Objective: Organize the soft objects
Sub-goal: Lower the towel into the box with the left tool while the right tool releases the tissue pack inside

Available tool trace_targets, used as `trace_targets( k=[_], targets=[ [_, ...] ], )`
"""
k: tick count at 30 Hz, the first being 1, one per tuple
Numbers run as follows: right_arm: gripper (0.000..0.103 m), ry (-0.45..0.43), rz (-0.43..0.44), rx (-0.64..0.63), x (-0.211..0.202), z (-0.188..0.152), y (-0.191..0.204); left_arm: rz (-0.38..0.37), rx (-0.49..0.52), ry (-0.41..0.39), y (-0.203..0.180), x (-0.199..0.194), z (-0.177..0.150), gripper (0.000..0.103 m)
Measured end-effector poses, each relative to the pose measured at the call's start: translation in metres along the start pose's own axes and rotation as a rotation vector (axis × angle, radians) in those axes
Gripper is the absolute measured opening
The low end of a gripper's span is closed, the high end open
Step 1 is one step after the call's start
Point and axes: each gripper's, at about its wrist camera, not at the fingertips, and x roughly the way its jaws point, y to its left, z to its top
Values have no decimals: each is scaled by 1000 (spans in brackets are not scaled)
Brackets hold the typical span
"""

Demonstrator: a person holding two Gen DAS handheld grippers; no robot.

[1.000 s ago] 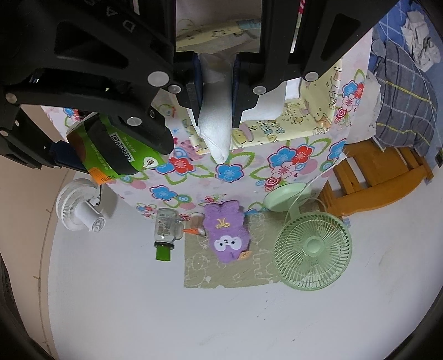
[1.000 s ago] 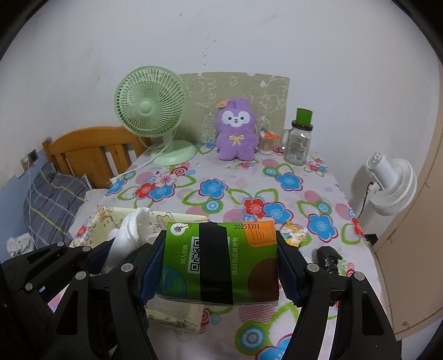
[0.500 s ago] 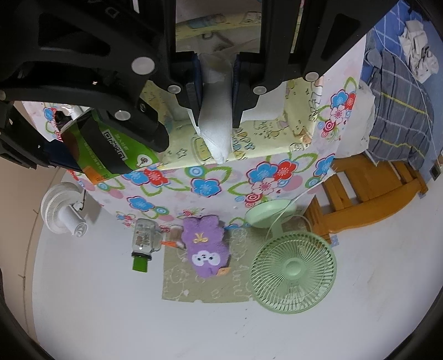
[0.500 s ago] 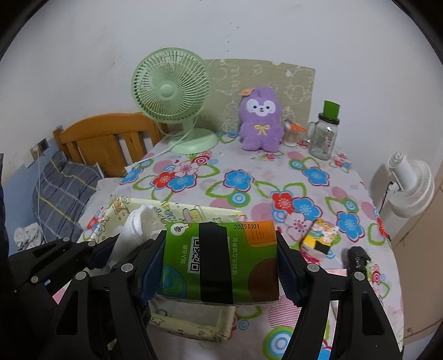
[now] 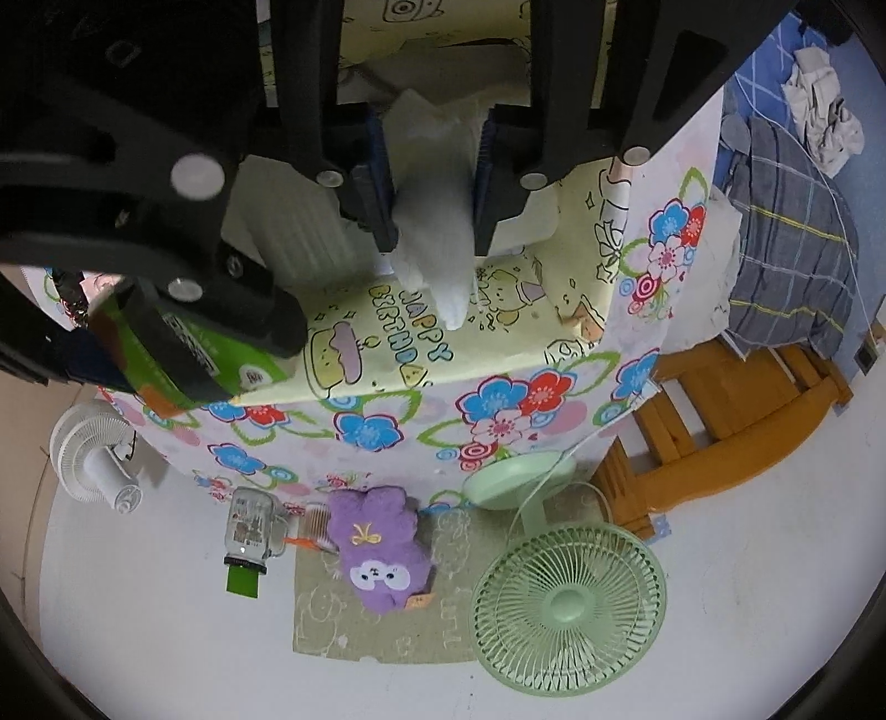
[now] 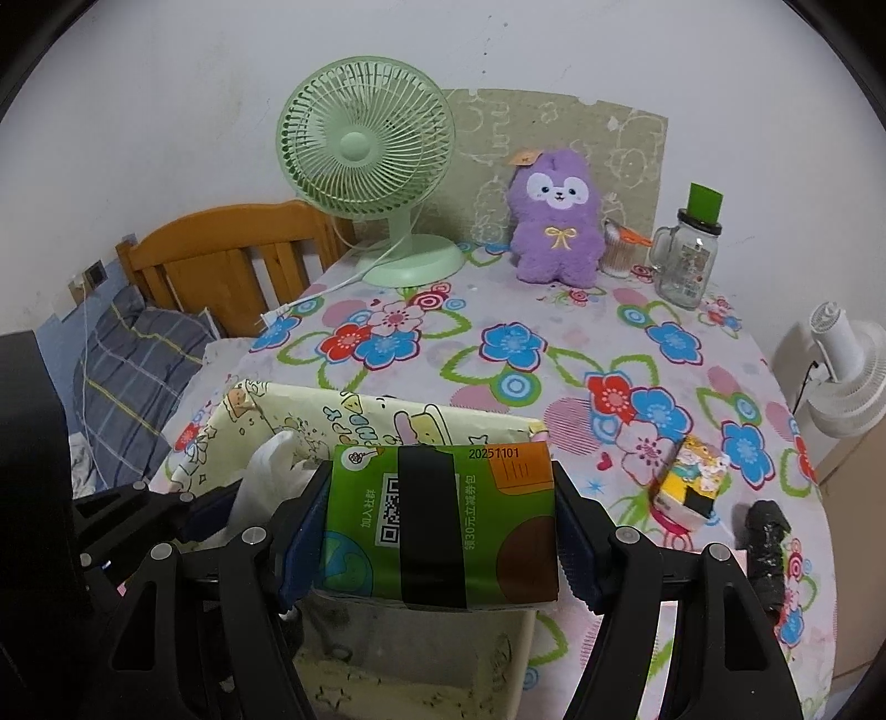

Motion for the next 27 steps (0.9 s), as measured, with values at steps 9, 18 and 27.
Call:
trace_targets(
  k=[9,18,27],
  targets=[
    [78,38,14,-31,18,2,5,11,-2,22,4,8,-2,60],
    [83,36,4,-59,16,-2,8,14,-4,7,2,2,-2,78],
    [86,10,-26,-74,-3,-7,6,2,-1,-27,-8,-13,-2,86]
  ],
)
